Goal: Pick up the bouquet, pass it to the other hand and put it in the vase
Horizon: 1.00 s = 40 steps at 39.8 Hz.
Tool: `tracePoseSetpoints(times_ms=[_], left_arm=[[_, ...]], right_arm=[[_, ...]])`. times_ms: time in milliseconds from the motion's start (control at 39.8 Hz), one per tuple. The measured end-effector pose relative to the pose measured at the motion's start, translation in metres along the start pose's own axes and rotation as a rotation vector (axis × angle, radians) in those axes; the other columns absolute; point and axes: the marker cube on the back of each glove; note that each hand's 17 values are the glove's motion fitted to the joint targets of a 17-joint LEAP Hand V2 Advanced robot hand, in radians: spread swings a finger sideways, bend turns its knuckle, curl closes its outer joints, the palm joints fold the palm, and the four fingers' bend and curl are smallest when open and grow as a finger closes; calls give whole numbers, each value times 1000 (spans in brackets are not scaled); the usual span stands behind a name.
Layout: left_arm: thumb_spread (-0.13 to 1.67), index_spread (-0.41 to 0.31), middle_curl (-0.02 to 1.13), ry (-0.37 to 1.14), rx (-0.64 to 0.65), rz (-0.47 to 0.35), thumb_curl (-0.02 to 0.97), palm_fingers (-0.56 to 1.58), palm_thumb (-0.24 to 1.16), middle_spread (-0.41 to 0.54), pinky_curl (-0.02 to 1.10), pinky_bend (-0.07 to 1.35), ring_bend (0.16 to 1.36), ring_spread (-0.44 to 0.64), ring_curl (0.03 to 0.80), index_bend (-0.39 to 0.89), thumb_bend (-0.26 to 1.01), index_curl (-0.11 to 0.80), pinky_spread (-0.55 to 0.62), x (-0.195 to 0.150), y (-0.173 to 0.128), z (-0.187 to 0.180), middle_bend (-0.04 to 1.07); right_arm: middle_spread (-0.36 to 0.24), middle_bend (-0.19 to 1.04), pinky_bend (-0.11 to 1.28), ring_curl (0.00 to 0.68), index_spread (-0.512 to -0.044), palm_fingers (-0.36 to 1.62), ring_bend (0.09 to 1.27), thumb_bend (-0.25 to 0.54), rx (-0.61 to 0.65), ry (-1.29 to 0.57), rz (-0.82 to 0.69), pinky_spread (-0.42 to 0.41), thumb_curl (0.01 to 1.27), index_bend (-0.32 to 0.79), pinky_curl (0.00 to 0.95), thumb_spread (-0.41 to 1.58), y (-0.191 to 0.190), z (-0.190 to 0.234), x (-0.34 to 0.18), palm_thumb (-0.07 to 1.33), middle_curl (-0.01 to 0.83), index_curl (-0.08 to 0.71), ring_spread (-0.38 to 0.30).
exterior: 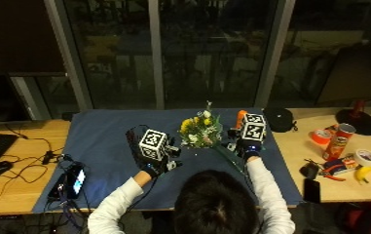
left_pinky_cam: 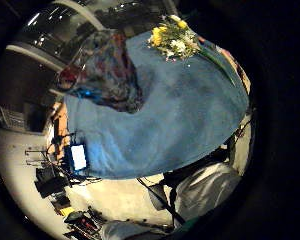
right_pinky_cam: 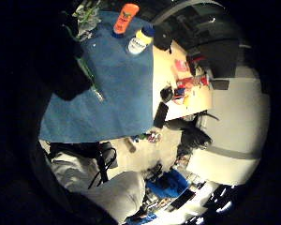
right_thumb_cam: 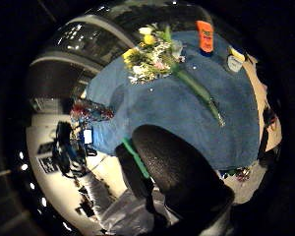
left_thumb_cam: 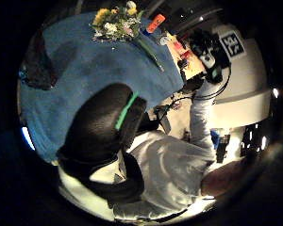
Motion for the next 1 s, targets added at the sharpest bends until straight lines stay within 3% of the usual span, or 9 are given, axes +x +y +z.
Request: tracePoseSetpoints(times_ms=[126, 276, 527, 703, 829, 879, 904, 929, 1004], left_arm=[[1093, 36, 217, -35, 39, 41, 219, 71, 210, 274, 339, 506, 639, 223, 320, 74, -12, 176, 244, 7, -5, 10, 123], [1066, 46, 212, -33, 0, 67, 240, 27, 217, 314, 348, 555, 683, 259, 321, 99, -19, 173, 285, 10, -3, 21, 157], [1030, 52, 206, -12, -41, 87, 275, -41, 254, 360, 351, 581, 723, 306, 322, 126, -21, 186, 346, 10, -1, 39, 155], [1021, 54, 212, 0, -100, 71, 287, -53, 257, 370, 347, 577, 731, 317, 318, 119, -25, 188, 367, 0, -4, 62, 165], [1018, 54, 219, 14, -129, 62, 293, -52, 257, 373, 344, 572, 733, 323, 314, 118, -26, 189, 374, 1, -1, 72, 171], [1018, 54, 220, 16, -143, 61, 296, -52, 253, 373, 343, 571, 734, 325, 312, 117, -28, 189, 376, 1, 1, 75, 170], [1017, 54, 221, 17, -151, 61, 297, -52, 253, 374, 343, 571, 735, 326, 312, 117, -27, 189, 377, 0, 2, 76, 170], [1017, 54, 222, 18, -161, 61, 298, -52, 252, 374, 342, 571, 735, 326, 311, 117, -27, 189, 378, 0, 4, 76, 170], [1017, 54, 228, 23, -202, 55, 301, -47, 251, 370, 341, 568, 734, 331, 308, 114, -27, 189, 379, -2, 10, 75, 179]], right_arm=[[55, 270, 764, 338, -211, 420, 812, 12, -68, -67, 85, 70, 190, -18, 352, 1094, -34, 19, 4, 252, 283, 2, -31], [70, 288, 805, 352, -161, 418, 829, 1, -47, -66, 197, 67, 218, 14, 370, 1103, -51, 37, 3, 298, 308, -1, -40], [97, 243, 898, 350, -140, 345, 787, -21, -192, -137, 382, 138, 253, 43, 392, 1068, -68, 127, 11, 314, 322, 11, 1], [76, 294, 872, 348, -133, 381, 774, -5, -154, -64, 415, 132, 278, 44, 378, 1058, -66, 168, 7, 376, 350, 21, -24], [-21, 455, 818, 357, -180, 633, 801, 57, -91, -13, 425, -43, 308, 58, 361, 1061, -63, 169, -4, 547, 405, 26, -105], [-59, 479, 814, 339, -197, 983, 761, 111, -57, 17, 432, -131, 326, 235, 344, 1077, -63, 167, -7, 660, 418, 91, -134], [-62, 436, 795, 329, -199, 844, 752, 78, -47, 25, 432, -148, 318, 118, 329, 1064, -63, 166, -8, 623, 403, 65, -136], [-81, 472, 782, 352, -209, 1058, 742, 127, -39, 25, 427, -165, 334, 278, 351, 1082, -62, 165, -10, 711, 431, 139, -146], [-118, 482, 740, 364, -228, 1200, 707, 184, -23, 3, 404, -208, 354, 334, 358, 1116, -61, 162, -12, 826, 446, 184, -168]])
